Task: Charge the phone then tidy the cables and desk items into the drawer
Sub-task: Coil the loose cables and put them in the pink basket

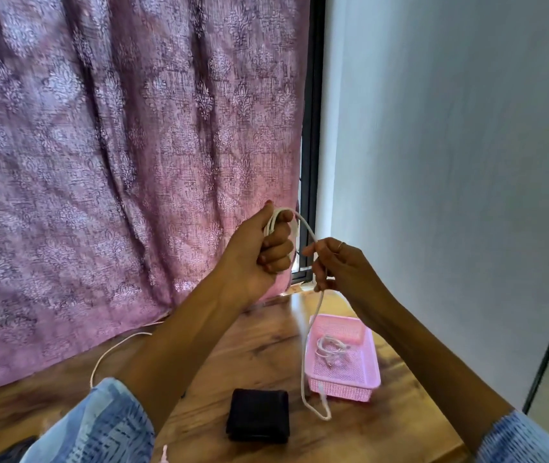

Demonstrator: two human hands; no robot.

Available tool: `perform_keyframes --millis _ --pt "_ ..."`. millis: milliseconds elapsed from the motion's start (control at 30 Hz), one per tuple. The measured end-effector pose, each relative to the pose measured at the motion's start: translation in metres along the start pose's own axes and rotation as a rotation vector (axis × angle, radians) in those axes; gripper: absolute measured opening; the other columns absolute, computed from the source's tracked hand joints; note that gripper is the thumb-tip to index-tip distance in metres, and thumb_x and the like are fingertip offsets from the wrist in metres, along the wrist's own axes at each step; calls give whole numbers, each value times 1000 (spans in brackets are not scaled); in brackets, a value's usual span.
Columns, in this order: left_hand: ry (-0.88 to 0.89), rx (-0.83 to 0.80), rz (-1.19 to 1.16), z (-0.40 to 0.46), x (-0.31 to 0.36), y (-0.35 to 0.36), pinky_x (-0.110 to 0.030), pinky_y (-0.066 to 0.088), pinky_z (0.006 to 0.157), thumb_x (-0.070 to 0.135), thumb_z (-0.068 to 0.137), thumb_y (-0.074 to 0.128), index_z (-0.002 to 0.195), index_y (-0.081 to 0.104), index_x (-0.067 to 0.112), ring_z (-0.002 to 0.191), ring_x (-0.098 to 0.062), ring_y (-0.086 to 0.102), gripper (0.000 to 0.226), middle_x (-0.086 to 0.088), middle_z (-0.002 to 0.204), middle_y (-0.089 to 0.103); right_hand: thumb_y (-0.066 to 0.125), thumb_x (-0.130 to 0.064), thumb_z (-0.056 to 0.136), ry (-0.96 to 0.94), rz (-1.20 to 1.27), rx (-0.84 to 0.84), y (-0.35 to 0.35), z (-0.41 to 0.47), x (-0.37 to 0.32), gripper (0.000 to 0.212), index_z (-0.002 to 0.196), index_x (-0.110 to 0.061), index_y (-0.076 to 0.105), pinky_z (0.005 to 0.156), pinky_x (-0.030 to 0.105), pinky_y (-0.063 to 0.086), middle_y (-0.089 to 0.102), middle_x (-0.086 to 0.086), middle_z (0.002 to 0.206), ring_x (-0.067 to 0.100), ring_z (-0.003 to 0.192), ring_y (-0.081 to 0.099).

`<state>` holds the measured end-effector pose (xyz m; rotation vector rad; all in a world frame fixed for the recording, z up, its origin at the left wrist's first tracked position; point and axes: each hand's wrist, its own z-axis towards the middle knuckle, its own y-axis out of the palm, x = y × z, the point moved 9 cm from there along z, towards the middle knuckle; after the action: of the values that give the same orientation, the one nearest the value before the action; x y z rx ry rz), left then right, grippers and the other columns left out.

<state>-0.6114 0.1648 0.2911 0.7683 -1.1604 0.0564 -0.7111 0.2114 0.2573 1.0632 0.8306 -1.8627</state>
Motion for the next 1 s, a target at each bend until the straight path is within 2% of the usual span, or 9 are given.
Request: perform_keyframes --millis 133,300,433,533,633,767,867,933,1000 --pt "8 -124 -111 -2 -1 19 -17 11 30 35 101 28 77 51 12 25 -4 21 40 4 35 27 38 -24 101 37 -7 -29 17 -10 2 28 82 -17 57 47 25 37 41 1 55 12 47 37" --pt "105 -76 -66 2 1 19 -17 21 38 32 101 33 96 56 10 32 -4 27 33 7 45 38 35 -25 102 65 -139 -144 36 -24 9 24 86 -22 53 43 23 22 34 3 56 10 44 27" --pt "255 24 152 -2 11 12 -17 33 41 23 101 35 113 55 6 38 -4 38 29 7 52 51 38 -21 101 14 -343 -229 48 -38 11 23 86 -27 55 45 21 29 40 -11 46 6 42 34" --pt "356 62 395 -6 16 13 -20 49 53 17 102 35 119 50 10 49 -7 54 23 7 55 58 39 -22 101 -29 -444 -245 54 -46 7 23 88 -19 58 55 29 35 48 4 60 21 55 43" --pt "567 80 958 -12 22 17 -25 54 68 15 102 34 120 44 16 63 -15 62 21 4 64 60 44 -24 99 -102 -589 -230 56 -50 -8 22 86 -16 60 65 32 44 63 12 76 24 68 58" --pt "637 79 1613 -10 11 15 -37 53 66 33 100 30 130 39 16 64 -21 64 36 -1 72 66 53 -24 95 -157 -650 -170 43 -49 -33 22 102 -10 69 75 26 49 71 9 95 20 79 64" --pt "625 66 1673 -9 15 12 -42 52 68 35 99 29 129 40 16 66 -27 63 37 -4 72 65 62 -24 90 -252 -704 -87 21 -45 -59 18 93 -10 72 61 7 39 69 3 77 6 63 59" --pt "592 1 1639 -11 12 15 -43 51 67 32 101 32 120 46 13 63 -24 60 31 -4 72 60 66 -25 86 -289 -719 -11 6 -41 -72 15 88 -11 72 54 5 36 54 -14 57 -4 53 54" --pt "542 -84 1565 -16 6 21 -39 49 61 34 101 32 111 49 6 56 -18 52 34 -3 68 55 69 -29 84 -300 -718 57 -7 -36 -80 17 89 -14 72 50 6 34 42 -26 55 -16 51 51"
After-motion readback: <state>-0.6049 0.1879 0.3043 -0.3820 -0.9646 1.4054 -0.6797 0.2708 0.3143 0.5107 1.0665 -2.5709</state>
